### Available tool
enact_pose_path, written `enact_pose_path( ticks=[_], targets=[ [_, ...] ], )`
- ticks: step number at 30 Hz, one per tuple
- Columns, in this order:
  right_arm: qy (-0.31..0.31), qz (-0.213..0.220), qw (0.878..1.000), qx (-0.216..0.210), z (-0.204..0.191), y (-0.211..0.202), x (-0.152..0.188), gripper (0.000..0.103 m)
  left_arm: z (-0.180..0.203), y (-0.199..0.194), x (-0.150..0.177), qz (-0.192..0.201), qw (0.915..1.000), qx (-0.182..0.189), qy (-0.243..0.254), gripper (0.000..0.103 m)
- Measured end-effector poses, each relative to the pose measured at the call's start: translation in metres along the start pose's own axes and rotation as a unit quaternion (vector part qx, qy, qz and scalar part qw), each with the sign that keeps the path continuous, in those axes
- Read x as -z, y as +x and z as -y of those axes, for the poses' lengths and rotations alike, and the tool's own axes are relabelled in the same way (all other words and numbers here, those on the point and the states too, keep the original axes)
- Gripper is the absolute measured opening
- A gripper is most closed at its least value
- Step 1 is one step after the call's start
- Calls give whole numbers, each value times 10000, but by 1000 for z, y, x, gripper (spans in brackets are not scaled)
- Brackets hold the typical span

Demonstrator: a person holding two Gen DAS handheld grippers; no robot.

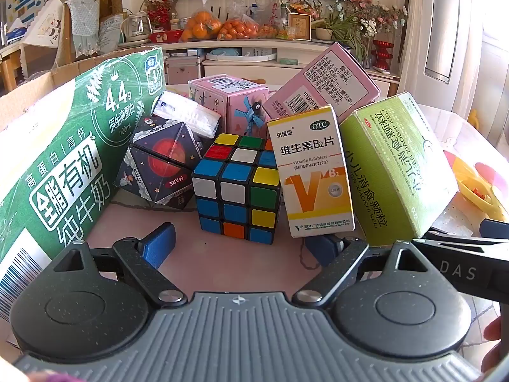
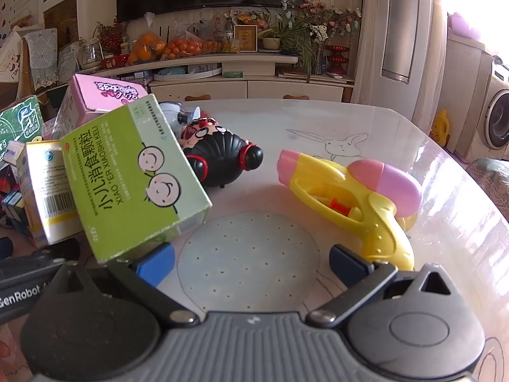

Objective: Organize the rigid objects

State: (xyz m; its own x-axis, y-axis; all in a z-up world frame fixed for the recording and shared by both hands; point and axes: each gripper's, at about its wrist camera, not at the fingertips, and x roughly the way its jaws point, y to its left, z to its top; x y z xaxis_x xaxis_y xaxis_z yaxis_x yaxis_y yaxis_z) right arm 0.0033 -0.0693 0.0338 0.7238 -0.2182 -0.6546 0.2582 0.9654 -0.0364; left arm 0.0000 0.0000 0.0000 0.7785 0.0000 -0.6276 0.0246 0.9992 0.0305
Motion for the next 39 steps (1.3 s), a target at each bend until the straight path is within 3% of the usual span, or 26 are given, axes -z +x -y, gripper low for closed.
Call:
enact_pose_path(
  ticks=[11, 16, 27, 39],
  targets=[
    [-151, -62, 9999, 31, -1, -13, 6, 102, -2, -25, 20, -43, 9999, 84, -75, 103],
    [178, 23, 9996, -226, 15, -31, 17, 102, -16, -49, 26, -49, 9997, 227, -97, 103],
    [-17, 904, 9957, -182, -5, -105, 30, 102, -48, -109, 21, 224, 9994, 222, 143, 103],
    [-734, 1541, 9846, -392, -65, -185, 25, 102, -104, -180, 25, 679, 9974, -209, 132, 103]
  ],
)
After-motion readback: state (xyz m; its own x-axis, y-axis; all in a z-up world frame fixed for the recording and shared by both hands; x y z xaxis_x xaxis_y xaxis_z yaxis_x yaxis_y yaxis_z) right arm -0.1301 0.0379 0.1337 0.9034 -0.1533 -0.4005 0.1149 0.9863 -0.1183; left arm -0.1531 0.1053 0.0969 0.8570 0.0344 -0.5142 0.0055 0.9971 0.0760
